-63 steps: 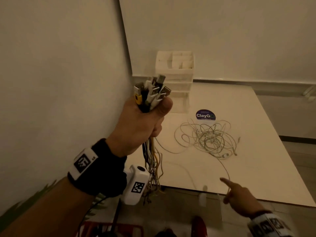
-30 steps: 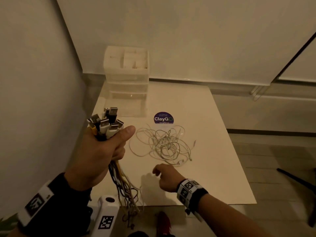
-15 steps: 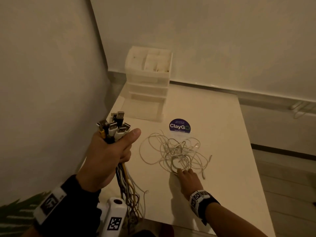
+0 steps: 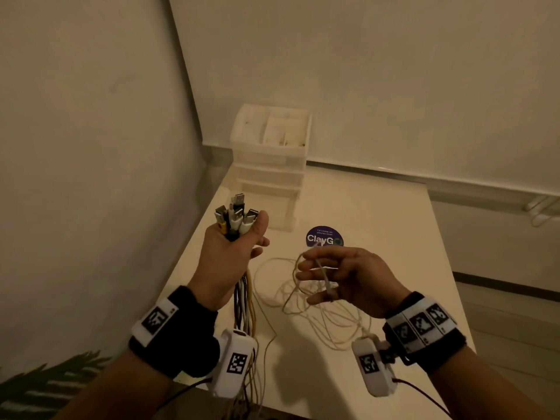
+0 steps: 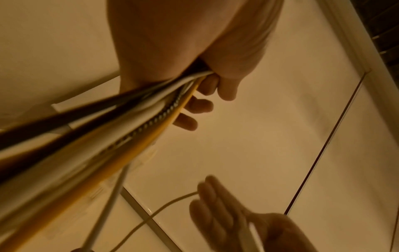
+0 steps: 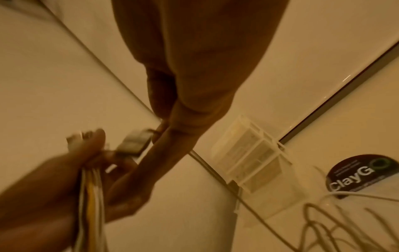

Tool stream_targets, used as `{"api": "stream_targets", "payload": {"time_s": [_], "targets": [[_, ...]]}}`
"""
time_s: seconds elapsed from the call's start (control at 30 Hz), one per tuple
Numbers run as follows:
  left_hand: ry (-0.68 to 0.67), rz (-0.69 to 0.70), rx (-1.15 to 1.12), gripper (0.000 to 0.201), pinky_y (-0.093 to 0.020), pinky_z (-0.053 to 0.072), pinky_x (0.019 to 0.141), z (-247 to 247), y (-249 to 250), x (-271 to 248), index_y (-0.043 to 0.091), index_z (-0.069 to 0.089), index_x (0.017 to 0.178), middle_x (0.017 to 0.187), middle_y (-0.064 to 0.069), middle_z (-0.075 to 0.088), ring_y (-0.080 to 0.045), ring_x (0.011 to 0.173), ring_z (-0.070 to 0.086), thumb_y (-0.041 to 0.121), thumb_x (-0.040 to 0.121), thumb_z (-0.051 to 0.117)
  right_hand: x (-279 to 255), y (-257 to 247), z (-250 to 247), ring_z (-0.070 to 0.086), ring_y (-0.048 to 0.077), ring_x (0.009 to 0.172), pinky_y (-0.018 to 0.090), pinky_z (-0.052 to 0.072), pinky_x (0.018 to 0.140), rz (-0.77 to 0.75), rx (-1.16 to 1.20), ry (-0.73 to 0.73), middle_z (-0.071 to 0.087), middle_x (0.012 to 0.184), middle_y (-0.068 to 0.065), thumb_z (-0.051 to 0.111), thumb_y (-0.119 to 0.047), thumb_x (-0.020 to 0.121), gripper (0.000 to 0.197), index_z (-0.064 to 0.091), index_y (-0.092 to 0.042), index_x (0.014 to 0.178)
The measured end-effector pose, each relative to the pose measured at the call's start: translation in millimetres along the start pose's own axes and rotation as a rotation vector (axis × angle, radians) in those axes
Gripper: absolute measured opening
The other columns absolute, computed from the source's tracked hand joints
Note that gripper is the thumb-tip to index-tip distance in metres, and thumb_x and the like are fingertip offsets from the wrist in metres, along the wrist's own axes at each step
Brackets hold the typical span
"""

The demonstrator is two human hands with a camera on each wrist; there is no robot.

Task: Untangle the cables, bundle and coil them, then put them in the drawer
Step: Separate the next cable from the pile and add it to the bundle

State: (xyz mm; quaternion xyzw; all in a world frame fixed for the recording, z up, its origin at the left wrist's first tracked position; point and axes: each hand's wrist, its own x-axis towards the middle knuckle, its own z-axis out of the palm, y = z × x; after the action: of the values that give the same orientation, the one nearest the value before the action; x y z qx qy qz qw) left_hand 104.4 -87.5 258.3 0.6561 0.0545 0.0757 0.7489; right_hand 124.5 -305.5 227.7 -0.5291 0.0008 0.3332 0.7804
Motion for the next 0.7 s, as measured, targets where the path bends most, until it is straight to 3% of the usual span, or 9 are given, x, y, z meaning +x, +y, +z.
{"api": "stream_targets", "payload": {"time_s": [0.07,0.17,0.23,0.3,0.4,0.43,0.5,0.57,0.7], "targets": [[-0.016,0.001,0.014,0.026,-0.056,0.054,0.087,2,1,-1,0.016,0.069,0.075,0.074,0.000,0.069,-0.019,0.085,0.067,0.042,0.075,0.067,-8,-10,9,0.067,0.036,0.104,0.051,0.058,0.068,-0.070,-0.142,-0.017,0.068,0.111,0.021,0.034,0.018,0.089,0.040,0.061,0.004,0.115],[-0.064,0.019,0.022,0.027,-0.053,0.052,0.091,6,2,-5,0.015,0.073,0.087,0.095,-0.002,0.075,-0.018,0.101,0.067,0.039,0.077,0.065,-9,-15,11,0.071,0.011,0.082,0.032,0.059,0.066,-0.464,-0.935,0.168,0.075,0.092,0.002,0.062,-0.004,0.090,0.017,0.070,-0.010,0.103],[-0.091,0.015,0.008,0.028,-0.052,0.052,0.092,9,3,-8,0.015,0.074,0.091,0.101,-0.003,0.075,-0.019,0.105,0.066,0.037,0.078,0.064,-3,-18,12,0.057,0.007,0.074,0.014,0.044,0.068,-0.733,-1.371,0.263,0.065,0.081,-0.010,0.067,-0.018,0.088,0.010,0.073,-0.020,0.096],[-0.101,-0.012,-0.032,0.029,-0.054,0.054,0.088,11,3,-10,0.011,0.073,0.093,0.101,-0.006,0.075,-0.022,0.102,0.068,0.035,0.079,0.064,1,-17,16,0.050,0.007,0.074,0.013,0.039,0.067,-0.759,-1.322,0.348,0.054,0.079,-0.009,0.060,-0.026,0.093,0.009,0.066,-0.025,0.086],[-0.075,-0.047,-0.072,0.033,-0.057,0.057,0.076,15,2,-12,0.005,0.069,0.090,0.096,-0.012,0.073,-0.029,0.093,0.071,0.035,0.080,0.064,1,-10,41,0.062,0.024,0.064,0.040,0.055,0.064,-0.511,-0.720,0.335,0.062,0.069,0.011,0.041,-0.028,0.102,0.027,0.051,-0.011,0.083],[-0.053,-0.050,-0.082,0.034,-0.055,0.058,0.072,17,2,-12,0.004,0.068,0.090,0.094,-0.013,0.072,-0.030,0.091,0.071,0.036,0.079,0.065,0,-6,53,0.059,0.027,0.055,0.041,0.053,0.056,-0.448,-0.626,0.329,0.060,0.063,0.012,0.037,-0.028,0.103,0.030,0.051,-0.009,0.085],[-0.015,-0.039,-0.098,0.033,-0.048,0.060,0.065,22,3,-12,0.003,0.067,0.089,0.088,-0.013,0.072,-0.028,0.086,0.072,0.034,0.079,0.065,3,5,73,0.056,0.013,0.050,0.028,0.045,0.047,-0.438,-0.639,0.352,0.058,0.061,0.001,0.036,-0.028,0.103,0.031,0.056,-0.010,0.087],[0.033,-0.013,-0.091,0.032,-0.038,0.058,0.059,27,3,-13,0.003,0.069,0.089,0.085,-0.015,0.072,-0.022,0.080,0.073,0.033,0.079,0.065,9,17,88,0.064,0.004,0.064,0.024,0.047,0.056,-0.524,-0.768,0.377,0.065,0.072,-0.006,0.038,-0.030,0.102,0.032,0.061,-0.014,0.087],[0.094,-0.009,-0.110,0.037,-0.033,0.058,0.063,28,-4,-14,0.002,0.071,0.094,0.090,-0.021,0.072,-0.028,0.080,0.072,0.036,0.078,0.067,13,30,96,0.057,0.014,0.065,0.032,0.046,0.059,-0.661,-0.963,0.455,0.063,0.071,-0.001,0.039,-0.028,0.101,0.027,0.055,-0.017,0.082]]}}
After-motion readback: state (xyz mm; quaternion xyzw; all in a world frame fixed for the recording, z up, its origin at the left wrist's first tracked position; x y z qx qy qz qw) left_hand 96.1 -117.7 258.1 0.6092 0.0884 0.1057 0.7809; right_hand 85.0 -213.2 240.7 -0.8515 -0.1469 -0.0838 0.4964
